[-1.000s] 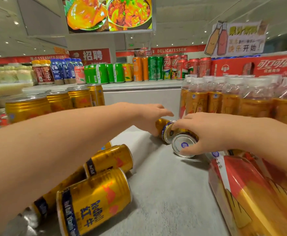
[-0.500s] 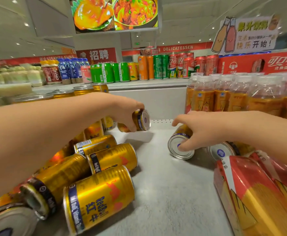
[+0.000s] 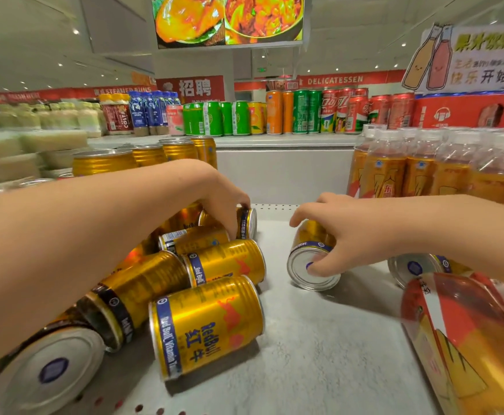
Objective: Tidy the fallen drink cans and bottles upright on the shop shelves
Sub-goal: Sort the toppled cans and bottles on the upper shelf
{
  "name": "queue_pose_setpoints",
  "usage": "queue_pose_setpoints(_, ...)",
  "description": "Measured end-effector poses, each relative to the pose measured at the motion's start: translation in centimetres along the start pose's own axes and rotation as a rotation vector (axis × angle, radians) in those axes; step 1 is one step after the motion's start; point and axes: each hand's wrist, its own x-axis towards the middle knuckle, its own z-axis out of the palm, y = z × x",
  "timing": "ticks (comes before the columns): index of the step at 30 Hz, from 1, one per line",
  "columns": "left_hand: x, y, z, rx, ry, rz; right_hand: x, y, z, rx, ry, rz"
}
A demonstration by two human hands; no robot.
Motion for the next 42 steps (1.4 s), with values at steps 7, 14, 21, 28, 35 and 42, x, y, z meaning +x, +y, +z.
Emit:
queue_pose_setpoints(7,-0.7,0.3,0.1,-0.095,0.045,0.009,-3.0,-2.3,-0.2,-0.016,0.029,-0.137)
queue_pose_setpoints(14,-1.6,0.3,0.7,-0.14,0.117,0.028,-3.2,-4.0,0.0,0.016,0.052,-0.251)
queue_pose_setpoints(21,-1.5,0.1,1.1,-0.162,0.131,0.041,-3.0,-3.3,-0.1,0.105,0.015,-0.182)
queue_pose_setpoints(28,-0.9,0.2,1.4,-0.15,0.155,0.04,-3.2,-2.6,0.9,0.242,-0.03,-0.101)
queue_pose_setpoints(35,-0.1,0.4,1.4,-0.08,0.295,0.045,-2.5,-3.1,1.6,0.299,0.033,-0.086)
queue_pose_setpoints(42,0.5,1.3,0.6,-0.018,0.24,0.004,-1.4,-2.8,1.3,0.216,0.087,-0.046)
